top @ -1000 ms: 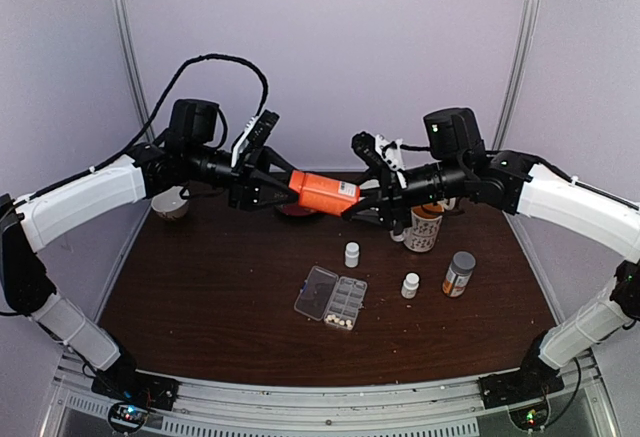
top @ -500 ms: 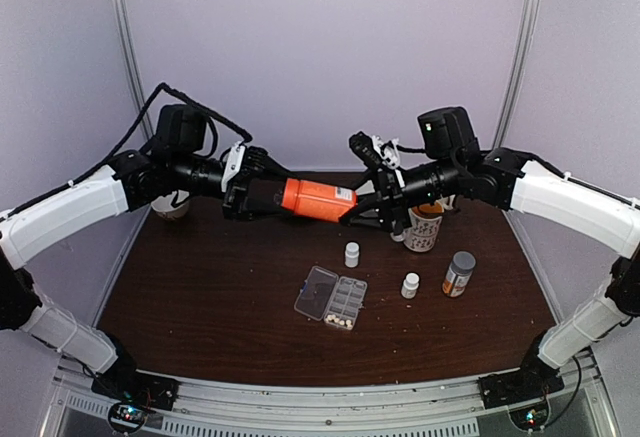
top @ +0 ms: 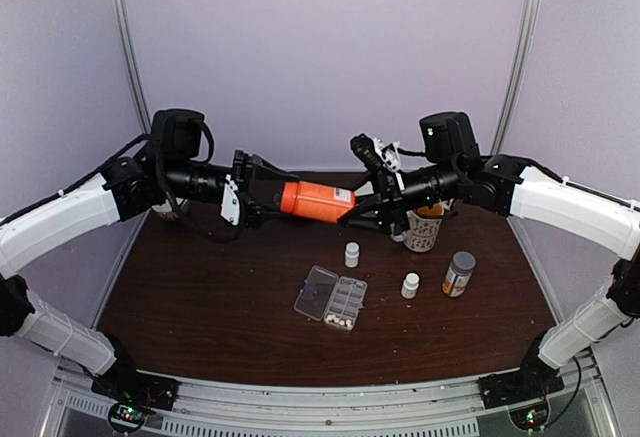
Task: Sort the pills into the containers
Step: Screw the lid of the pill bottle onto the pill bottle, then place the pill bottle at the center of the board.
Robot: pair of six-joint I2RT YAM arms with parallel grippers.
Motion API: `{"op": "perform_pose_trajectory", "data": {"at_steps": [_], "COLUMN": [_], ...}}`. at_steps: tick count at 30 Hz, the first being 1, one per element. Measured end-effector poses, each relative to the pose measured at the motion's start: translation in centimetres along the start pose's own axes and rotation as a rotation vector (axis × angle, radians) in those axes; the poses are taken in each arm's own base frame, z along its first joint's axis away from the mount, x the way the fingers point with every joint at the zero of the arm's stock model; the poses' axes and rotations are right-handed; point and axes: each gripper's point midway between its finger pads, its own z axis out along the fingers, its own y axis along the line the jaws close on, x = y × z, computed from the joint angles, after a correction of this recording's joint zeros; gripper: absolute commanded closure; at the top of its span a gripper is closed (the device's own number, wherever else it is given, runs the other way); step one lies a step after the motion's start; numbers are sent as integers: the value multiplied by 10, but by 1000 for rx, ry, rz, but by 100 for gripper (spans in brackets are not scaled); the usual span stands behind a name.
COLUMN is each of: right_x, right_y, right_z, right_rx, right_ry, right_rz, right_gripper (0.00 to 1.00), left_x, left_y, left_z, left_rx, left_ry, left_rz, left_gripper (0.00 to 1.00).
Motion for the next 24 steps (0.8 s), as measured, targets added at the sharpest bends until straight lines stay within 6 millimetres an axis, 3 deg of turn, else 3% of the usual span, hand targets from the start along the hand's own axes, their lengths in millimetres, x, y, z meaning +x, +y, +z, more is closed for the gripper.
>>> {"op": "perform_pose_trajectory", "data": {"at_steps": [1,2,5,9,12,15,20,24], "right_x": [1,1,0,1,-2,-4,0,2], "right_y": [0,0,0,2,0,-4,-17,-27], "right_z": [0,0,-1,-3,-12,-25,-53,-64], "right_rx": [0,0,2,8,45,110,283,372], "right_ry": [1,1,0,-1,-12,-35,-77,-93], "right_rz": [2,4,7,25,57,70,77,82], "right_gripper": [100,91,56,2,0,0,0,0], "left_x": [0,1,1,-1,-5,-6,-1,32], "left_y": [0,0,1,0,-13,-28,-34,-43], "left_z": [0,1,1,2,0,-5,-16,-21], "left_rx": [-1,-2,-8,-14,1,25,7,-40], "left_ry": [5,8,10,3,3,26,109,310], "left_rz": [24,42,66,86,69,-62,-434,-840], "left_gripper": [100,100,100,100,100,100,100,100]}}
